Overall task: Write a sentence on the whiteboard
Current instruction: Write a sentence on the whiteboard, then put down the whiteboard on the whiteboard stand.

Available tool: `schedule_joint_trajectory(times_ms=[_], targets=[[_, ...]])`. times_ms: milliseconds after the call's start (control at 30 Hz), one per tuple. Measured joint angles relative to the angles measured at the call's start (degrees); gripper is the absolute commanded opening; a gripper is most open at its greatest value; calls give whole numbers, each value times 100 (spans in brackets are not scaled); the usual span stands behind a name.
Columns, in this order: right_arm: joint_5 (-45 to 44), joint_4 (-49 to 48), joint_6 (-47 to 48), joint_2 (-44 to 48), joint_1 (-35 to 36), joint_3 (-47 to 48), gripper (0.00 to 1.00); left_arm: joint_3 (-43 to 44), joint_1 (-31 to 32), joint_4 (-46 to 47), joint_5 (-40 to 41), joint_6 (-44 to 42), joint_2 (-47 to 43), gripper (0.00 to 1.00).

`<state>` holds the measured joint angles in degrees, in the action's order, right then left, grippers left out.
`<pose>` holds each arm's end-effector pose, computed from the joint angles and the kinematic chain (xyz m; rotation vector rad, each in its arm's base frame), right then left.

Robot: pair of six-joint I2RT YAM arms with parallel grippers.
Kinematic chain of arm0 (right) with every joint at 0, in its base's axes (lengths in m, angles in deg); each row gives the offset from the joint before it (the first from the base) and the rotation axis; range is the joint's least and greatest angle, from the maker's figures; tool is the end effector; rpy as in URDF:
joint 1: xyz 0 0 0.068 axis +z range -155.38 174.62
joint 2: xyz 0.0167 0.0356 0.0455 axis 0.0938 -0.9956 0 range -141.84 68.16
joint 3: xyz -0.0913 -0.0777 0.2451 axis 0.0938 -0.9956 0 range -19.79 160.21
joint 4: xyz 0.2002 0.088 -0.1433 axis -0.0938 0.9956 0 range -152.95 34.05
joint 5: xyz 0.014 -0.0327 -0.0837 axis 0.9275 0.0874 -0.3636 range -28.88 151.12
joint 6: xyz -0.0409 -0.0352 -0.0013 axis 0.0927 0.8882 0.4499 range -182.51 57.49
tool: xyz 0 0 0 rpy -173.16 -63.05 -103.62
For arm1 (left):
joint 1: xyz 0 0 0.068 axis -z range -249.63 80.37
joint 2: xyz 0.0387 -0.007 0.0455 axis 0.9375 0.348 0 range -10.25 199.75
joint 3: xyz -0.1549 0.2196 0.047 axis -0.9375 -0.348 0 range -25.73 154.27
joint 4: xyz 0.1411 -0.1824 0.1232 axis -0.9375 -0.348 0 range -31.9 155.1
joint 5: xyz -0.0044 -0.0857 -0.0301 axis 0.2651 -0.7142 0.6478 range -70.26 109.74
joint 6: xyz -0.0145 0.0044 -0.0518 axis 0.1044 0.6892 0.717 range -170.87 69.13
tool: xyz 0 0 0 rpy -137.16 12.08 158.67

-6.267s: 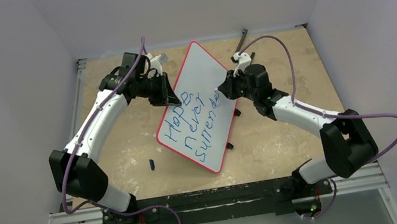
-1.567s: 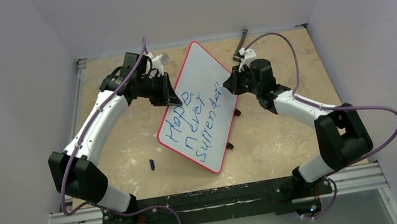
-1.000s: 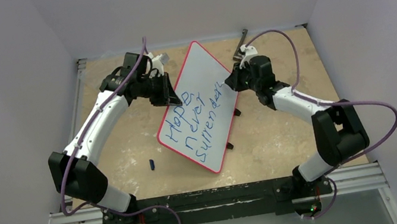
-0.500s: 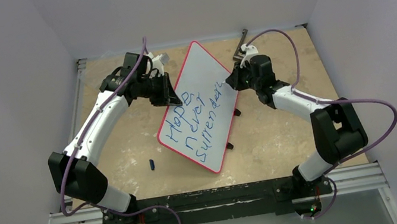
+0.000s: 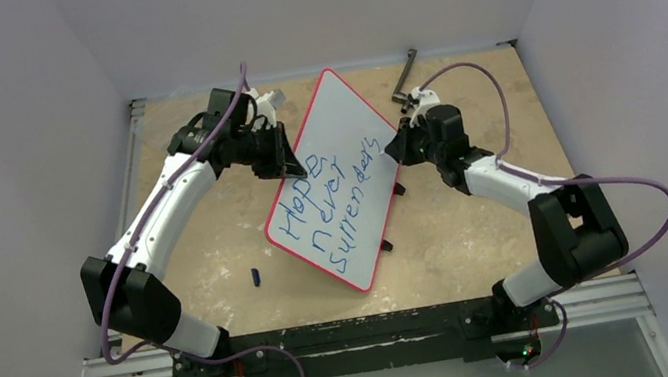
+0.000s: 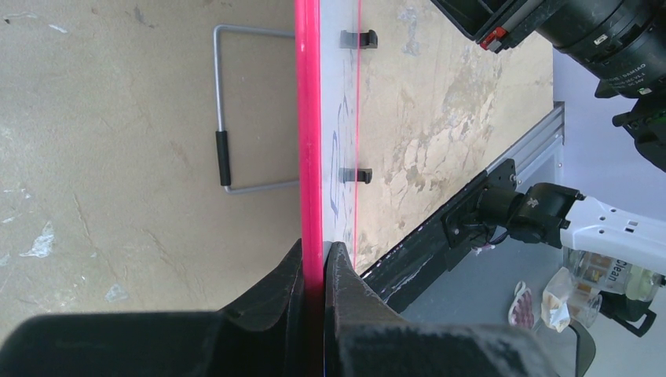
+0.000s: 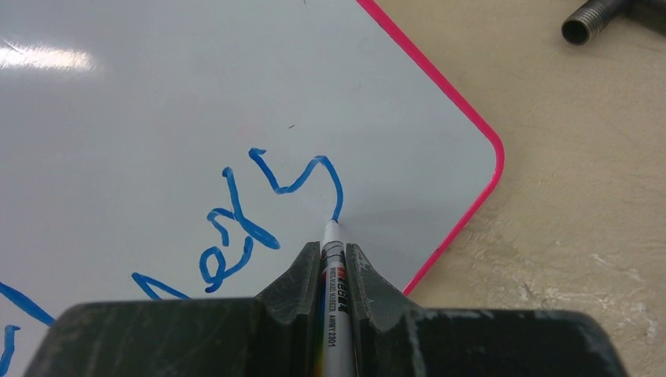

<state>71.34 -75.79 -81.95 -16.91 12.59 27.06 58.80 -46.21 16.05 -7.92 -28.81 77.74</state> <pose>0.3076 0.1065 0.2253 -0.0898 2.0550 0.5904 0.2899 -0.1438 0.3387 0.2452 2.5672 -0.9206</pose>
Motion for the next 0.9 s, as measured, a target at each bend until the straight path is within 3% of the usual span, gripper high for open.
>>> schedule_joint_trajectory(times_ms=[600, 900], targets=[[365, 140, -131, 304, 13, -52, 0, 0, 24, 11, 20, -2, -15, 0], [317, 614, -109, 1207, 28, -52, 0, 0, 31, 11, 52, -2, -20, 0]])
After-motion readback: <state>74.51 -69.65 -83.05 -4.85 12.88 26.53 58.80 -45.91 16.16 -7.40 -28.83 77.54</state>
